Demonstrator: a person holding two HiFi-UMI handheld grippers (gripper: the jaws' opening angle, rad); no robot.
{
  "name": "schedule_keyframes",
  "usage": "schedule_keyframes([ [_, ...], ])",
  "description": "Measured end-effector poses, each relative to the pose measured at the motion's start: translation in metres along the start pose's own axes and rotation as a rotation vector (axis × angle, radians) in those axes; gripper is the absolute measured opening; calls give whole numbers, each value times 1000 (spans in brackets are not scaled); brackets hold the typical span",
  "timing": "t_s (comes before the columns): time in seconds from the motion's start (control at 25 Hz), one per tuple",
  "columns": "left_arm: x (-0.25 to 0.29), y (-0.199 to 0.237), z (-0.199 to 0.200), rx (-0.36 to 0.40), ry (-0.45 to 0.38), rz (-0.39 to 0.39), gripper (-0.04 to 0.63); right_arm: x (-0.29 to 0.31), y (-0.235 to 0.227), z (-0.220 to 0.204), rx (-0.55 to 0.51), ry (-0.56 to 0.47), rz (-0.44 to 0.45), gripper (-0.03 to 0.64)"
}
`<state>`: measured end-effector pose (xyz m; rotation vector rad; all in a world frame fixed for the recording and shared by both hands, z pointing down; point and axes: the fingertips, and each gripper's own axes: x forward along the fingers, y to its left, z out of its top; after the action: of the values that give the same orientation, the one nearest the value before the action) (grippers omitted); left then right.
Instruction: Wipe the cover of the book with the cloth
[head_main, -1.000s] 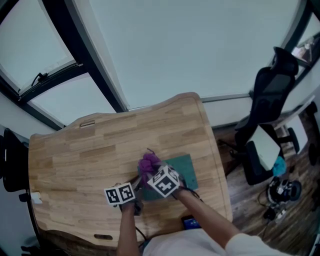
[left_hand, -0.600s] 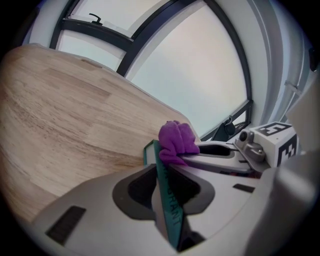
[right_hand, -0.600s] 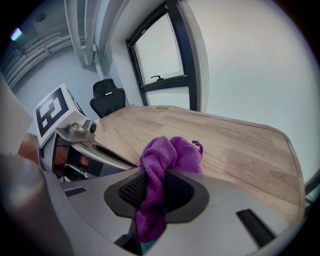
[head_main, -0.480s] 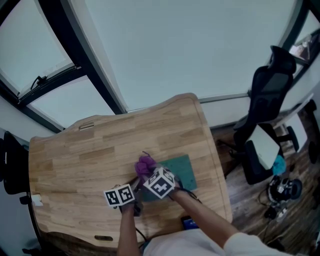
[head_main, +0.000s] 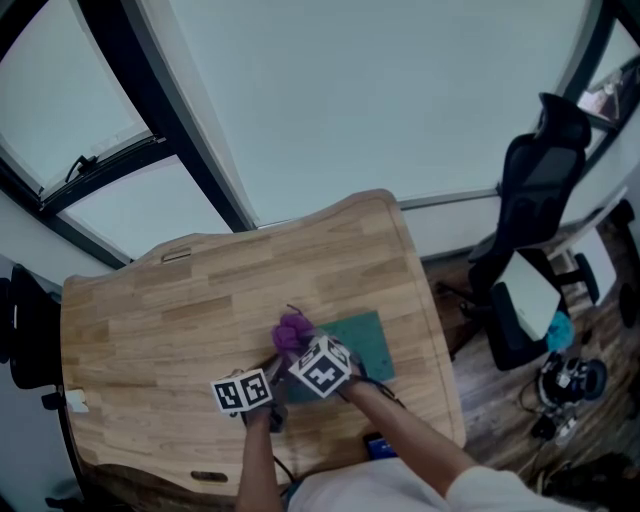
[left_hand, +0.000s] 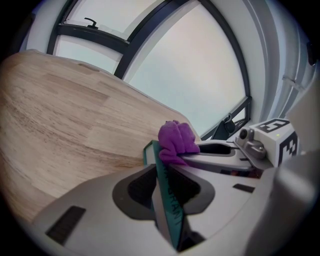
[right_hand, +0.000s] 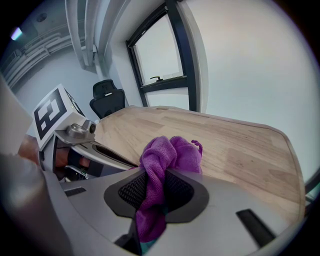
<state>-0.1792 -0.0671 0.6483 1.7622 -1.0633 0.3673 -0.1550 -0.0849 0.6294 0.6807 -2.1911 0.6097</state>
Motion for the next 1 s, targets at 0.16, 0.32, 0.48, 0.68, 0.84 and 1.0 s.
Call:
schedule_keyframes([
  [0.16,0,1,0,2,-1,0,75,-1,2,-3,8,-2,0,87],
  [0.32,1,1,1,3,-5,2,75,-1,6,-3,11,-21,20,87],
  [0.48,0,1,1,2,-14,3,75,-4,7,-9,12,-17,10,87],
  [0.68,1,1,2,7,-22,6,75,-8,10,-14,27,-18,16,87],
  [0.84,1,1,1,1,-30,10,75,-11,13,-19,36,-18,23,87],
  [1.0,2,1,1,5,-33,16,75,-15,15,-27,36,-3,16,87],
])
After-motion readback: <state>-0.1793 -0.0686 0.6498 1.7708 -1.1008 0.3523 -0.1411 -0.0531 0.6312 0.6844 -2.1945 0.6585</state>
